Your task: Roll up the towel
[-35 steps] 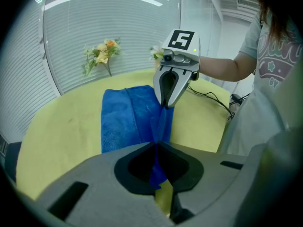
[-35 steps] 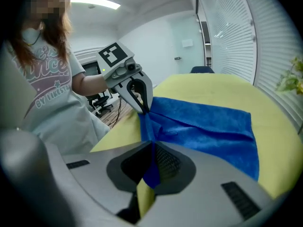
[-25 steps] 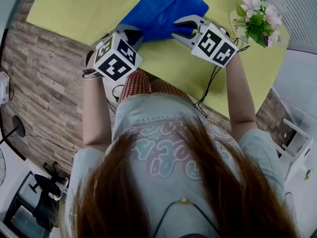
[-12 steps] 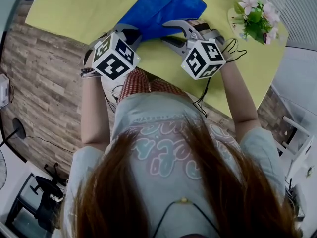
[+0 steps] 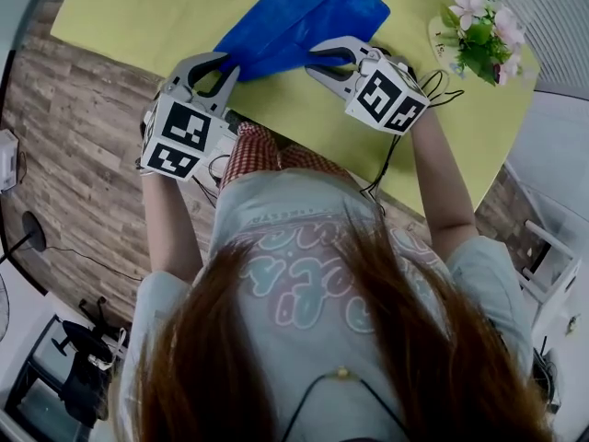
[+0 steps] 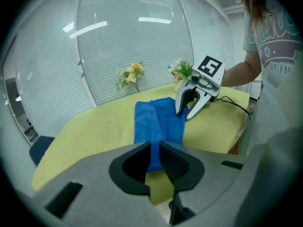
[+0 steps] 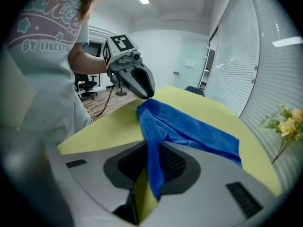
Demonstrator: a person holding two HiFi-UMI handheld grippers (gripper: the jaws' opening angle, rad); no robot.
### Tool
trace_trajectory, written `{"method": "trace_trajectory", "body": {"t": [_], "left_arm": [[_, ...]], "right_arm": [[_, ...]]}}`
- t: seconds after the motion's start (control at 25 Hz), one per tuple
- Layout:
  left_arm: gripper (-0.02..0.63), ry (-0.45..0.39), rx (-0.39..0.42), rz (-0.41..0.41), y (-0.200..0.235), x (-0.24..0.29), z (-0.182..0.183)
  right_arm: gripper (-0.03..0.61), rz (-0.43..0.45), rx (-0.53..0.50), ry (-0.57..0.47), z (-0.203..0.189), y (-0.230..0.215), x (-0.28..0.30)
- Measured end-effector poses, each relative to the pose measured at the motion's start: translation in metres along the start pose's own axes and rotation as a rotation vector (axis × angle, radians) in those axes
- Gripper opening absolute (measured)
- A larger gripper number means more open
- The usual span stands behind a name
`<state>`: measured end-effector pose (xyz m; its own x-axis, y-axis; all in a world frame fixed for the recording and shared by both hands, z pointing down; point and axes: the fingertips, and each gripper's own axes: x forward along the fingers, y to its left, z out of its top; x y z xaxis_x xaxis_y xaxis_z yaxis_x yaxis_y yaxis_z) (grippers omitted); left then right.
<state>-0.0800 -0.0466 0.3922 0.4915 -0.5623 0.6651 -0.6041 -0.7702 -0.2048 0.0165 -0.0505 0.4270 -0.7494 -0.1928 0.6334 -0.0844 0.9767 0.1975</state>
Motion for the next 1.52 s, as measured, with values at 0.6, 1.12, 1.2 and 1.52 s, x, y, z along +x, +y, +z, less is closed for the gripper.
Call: {"method": "trace_trajectory", "body": {"t": [0.6,1.12,1.2,1.52], "left_arm": [[0.028,0.093,0.427,0.045,-0.051,0.052,0.014],[0.189,0.075,0.407,-0.09,-0.061,0.051,0.031],[0.188,0.093,0.417,-0.058,-0.056,0.056,0.026],[0.031,0.16,0.3,-0.167,-0.042,0.063,0.021]], "right_arm": [[0.021,0.17,0.18,0.029,0.0,-0.005,0.001],[0.021,0.237,0.303,-0.042,0.005,-0.014,-0.007],[0.021,0.253,0.311,-0.046,0.007,-0.013,-0.007],[0.045,0.18,0.203,-0.002,-0.001,-0.013,-0.009]]}}
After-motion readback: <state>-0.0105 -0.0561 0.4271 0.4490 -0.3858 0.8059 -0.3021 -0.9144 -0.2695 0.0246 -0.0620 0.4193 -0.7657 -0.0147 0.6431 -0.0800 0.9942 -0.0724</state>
